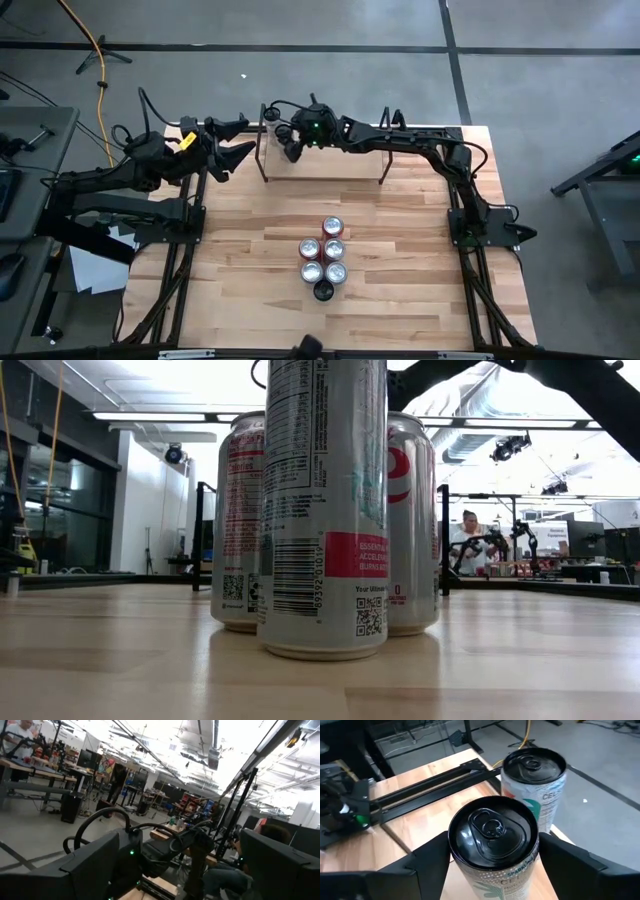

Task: Place canned beverage on shelf
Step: Put the top white soda can aligned with the other white soda can on the shelf

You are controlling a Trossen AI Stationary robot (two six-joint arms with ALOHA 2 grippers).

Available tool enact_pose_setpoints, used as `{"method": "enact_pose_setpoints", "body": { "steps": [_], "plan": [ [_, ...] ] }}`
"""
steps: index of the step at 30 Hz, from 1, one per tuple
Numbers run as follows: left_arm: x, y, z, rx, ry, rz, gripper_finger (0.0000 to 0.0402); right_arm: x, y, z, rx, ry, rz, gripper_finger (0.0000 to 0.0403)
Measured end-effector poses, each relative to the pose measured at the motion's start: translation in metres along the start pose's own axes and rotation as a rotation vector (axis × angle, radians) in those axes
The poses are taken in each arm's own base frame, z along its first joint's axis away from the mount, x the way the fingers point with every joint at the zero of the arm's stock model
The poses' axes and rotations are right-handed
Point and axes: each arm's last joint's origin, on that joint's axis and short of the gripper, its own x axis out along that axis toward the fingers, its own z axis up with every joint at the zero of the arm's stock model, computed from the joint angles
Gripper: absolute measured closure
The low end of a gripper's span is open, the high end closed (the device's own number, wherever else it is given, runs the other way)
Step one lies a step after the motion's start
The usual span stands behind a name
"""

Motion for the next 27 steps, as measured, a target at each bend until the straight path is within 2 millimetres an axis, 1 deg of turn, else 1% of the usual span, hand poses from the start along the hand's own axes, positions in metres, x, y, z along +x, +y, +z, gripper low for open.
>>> {"method": "enact_pose_setpoints", "body": {
  "steps": [14,27],
  "plan": [
    [0.0,0.0,0.0001,-0.027,0.0,-0.001,0.003,-0.0005,-0.0031,0.0011,0.012,-0.003,-0.023,0.012],
    [0.0,-0.0003,0.0,-0.052,0.001,-0.007,0.003,-0.0007,0.0001,0.0011,0.009,-0.001,0.011,0.0114]
  ]
}}
